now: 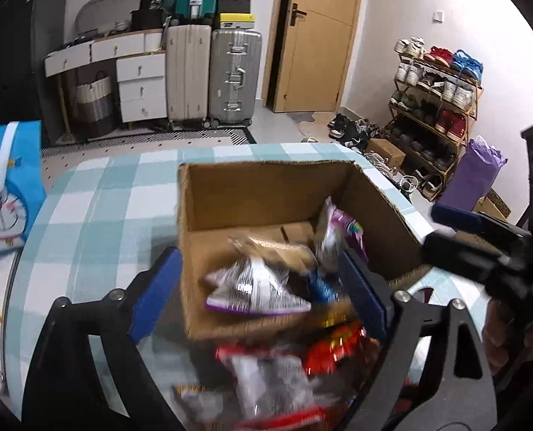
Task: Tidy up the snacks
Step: 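Withdraw both tools from the box toward the remaining snacks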
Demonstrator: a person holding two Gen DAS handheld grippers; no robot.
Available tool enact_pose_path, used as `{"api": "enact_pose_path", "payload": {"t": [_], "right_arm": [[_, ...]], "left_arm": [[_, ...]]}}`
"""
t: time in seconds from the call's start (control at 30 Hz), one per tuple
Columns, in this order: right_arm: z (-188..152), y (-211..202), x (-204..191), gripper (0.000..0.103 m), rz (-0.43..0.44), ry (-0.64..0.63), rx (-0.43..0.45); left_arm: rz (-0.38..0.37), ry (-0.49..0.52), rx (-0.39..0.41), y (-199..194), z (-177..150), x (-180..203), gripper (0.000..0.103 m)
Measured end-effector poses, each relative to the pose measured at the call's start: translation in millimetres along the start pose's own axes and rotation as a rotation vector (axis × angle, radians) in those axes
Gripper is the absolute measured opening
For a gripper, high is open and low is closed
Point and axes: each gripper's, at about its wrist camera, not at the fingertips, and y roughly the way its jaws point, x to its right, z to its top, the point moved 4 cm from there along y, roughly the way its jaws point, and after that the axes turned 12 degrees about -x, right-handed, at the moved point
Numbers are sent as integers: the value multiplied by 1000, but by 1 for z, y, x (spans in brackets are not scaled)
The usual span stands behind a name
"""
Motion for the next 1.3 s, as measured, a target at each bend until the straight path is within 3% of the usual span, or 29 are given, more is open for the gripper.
{"api": "enact_pose_path", "payload": {"t": [0.1,0.57,1.03,1.3], "right_arm": [[-9,-19,2,102,-2,35,22],[-80,-56,-12,103,-48,-3,6],[-131,-72,-17,103,-89,15,-28],[-162,-64,-23,103,-64,-12,-109]], "left_arm": [[22,-7,11,-17,-15,-4,102],[63,-30,33,-80,-99,-14,102],[23,-19,2,-84,-143,-1,102],[30,-53,-24,-80,-163,-2,102]]}}
